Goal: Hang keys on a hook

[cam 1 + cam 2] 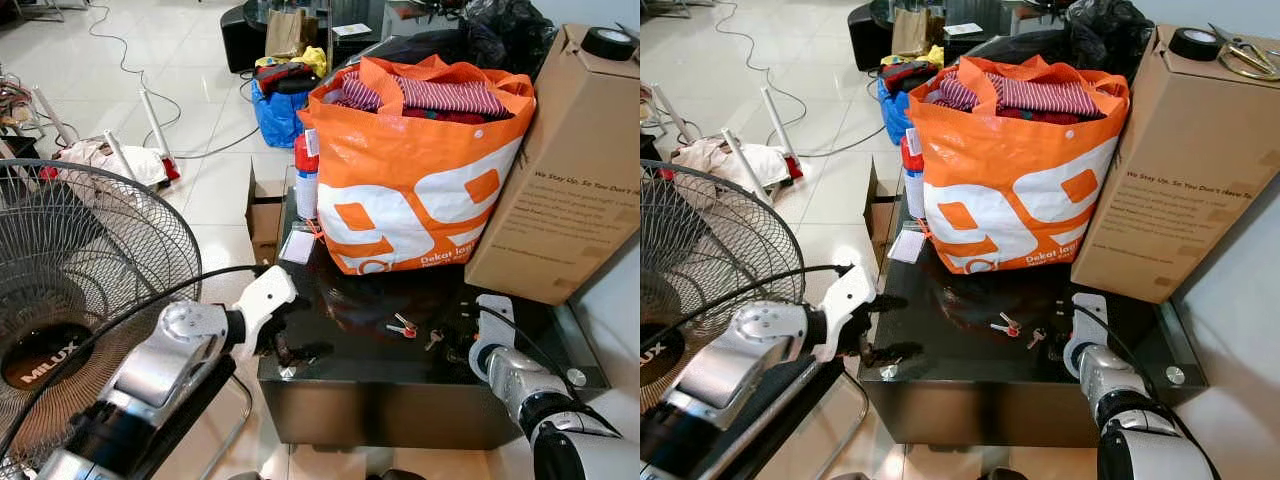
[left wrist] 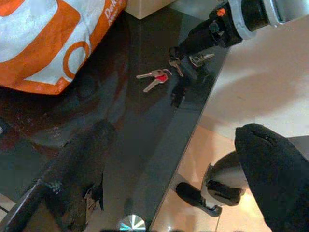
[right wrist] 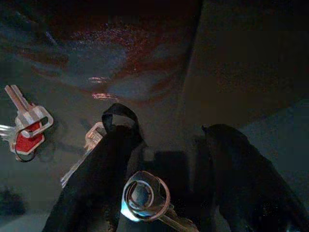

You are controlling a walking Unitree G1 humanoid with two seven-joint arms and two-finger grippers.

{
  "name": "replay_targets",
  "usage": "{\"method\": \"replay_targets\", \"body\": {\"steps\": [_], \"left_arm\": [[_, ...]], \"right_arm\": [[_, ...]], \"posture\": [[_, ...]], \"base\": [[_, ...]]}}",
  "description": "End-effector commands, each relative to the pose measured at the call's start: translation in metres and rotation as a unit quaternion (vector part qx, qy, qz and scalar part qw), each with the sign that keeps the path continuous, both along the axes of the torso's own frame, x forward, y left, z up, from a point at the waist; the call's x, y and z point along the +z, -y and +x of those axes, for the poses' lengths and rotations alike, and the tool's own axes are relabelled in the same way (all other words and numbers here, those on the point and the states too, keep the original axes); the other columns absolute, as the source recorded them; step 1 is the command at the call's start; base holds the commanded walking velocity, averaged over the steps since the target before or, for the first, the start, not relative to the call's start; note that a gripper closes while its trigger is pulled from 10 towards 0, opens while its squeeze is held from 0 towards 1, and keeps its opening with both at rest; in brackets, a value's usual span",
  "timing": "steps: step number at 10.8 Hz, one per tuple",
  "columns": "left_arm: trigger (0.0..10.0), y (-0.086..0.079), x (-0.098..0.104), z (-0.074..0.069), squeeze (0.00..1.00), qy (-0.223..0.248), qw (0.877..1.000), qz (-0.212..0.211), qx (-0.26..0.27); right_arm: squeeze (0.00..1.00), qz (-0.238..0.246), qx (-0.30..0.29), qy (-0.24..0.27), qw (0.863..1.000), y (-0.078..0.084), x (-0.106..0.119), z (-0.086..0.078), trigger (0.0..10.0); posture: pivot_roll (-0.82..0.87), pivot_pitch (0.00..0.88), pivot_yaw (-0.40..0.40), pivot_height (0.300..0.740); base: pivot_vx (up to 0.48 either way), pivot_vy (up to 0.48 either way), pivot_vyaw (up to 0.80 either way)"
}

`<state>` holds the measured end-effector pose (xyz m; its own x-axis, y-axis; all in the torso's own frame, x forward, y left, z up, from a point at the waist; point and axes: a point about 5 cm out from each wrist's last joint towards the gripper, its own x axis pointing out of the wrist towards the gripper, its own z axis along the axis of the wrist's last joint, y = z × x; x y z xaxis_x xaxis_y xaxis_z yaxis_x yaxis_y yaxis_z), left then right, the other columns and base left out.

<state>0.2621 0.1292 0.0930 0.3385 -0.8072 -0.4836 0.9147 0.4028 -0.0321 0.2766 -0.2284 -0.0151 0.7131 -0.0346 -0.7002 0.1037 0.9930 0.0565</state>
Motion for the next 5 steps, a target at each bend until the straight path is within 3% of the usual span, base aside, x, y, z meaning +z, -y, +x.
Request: {"method": "replay_targets", "body": {"steps": [1,5], "left_arm": [[10.0,-0.004,0.0031,-0.0014,0.0,0.0,1.0,0.003,0.0],[10.0,-0.0042,0.0049,-0.0047,0.0,-0.002,1.0,0.003,0.003]], "right_arm": [[0.0,0.012,-0.009,-0.01,1.0,-0.0014,-0.0051,-0.0052,10.0],[0.0,0.044,-0.002,0.009,0.999,-0.0084,-0.0019,-0.0002,10.0]], "posture": [[-0.04,0.0,-0.003,0.74],[-0.03,0.0,-0.012,0.74]], "base": [[0.0,0.0,0.0],[0.0,0.0,0.0]]}}
